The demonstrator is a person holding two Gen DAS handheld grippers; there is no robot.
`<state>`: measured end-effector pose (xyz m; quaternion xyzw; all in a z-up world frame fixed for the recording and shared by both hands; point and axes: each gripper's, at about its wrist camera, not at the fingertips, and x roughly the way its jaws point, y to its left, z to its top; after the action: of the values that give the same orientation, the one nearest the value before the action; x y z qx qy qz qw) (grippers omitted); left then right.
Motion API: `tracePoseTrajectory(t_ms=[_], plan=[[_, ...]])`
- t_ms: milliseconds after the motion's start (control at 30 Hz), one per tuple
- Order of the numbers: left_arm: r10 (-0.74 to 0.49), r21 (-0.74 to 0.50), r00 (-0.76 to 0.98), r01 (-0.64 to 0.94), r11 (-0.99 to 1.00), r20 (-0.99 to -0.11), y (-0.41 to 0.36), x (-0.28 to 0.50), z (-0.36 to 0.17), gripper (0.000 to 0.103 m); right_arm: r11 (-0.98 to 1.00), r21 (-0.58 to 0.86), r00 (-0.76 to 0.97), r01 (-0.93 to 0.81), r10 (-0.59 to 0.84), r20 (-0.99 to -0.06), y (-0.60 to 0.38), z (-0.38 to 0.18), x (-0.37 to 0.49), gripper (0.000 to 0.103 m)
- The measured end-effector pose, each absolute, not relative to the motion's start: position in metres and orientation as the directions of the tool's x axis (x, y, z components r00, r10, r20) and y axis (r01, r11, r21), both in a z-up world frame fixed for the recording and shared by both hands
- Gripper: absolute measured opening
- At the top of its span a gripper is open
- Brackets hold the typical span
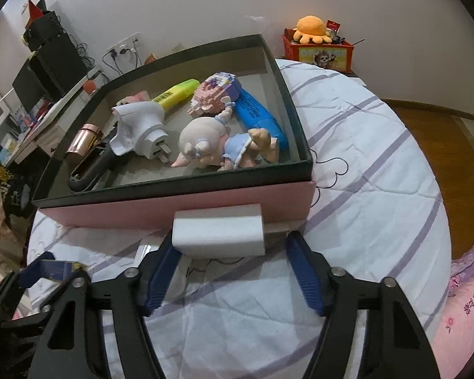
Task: Organize rigid objects
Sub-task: 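Lift the blue-and-gold box with the left tool while the right tool grasps the white charger, then lower blue-and-gold box and white charger into the pink box and open both tools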
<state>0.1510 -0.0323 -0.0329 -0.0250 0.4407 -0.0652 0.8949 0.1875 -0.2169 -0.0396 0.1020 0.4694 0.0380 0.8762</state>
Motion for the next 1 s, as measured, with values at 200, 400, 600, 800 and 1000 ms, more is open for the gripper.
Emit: tracePoseTrajectory(t_ms=[200,400,600,800,1000], plan=[[-0.144,-0.109,0.601,0.095,0.989,-0.786,-0.028,0.152,-0.033,0.085,0.977,0.213,0.566,0.025,0.162,-0.808,-0.216,-0.038,0.184,0.068],[-0.144,-0.109,0.613,0.095,0.99,-0.777,-0.027,0.151,-0.029,0.085,0.973,0.23,0.57,0.017,0.18,-0.802,-0.219,-0.031,0.172,0.069],[-0.139,-0.108,0.63,0.088,0.99,-0.764,-0.019,0.152,-0.02,0.085,0.972,0.234,0.611,-0.009,0.19,-0.768,-0.222,0.003,0.158,0.069],[-0.133,-0.096,0.654,0.092,0.991,-0.745,-0.015,0.162,-0.003,0.085,0.976,0.209,0.676,-0.053,0.189,-0.713,-0.216,0.047,0.173,0.069],[-0.134,-0.083,0.689,0.107,0.991,-0.712,-0.013,0.187,0.024,0.085,0.978,0.189,0.687,-0.084,0.195,-0.7,-0.203,0.058,0.207,0.069]])
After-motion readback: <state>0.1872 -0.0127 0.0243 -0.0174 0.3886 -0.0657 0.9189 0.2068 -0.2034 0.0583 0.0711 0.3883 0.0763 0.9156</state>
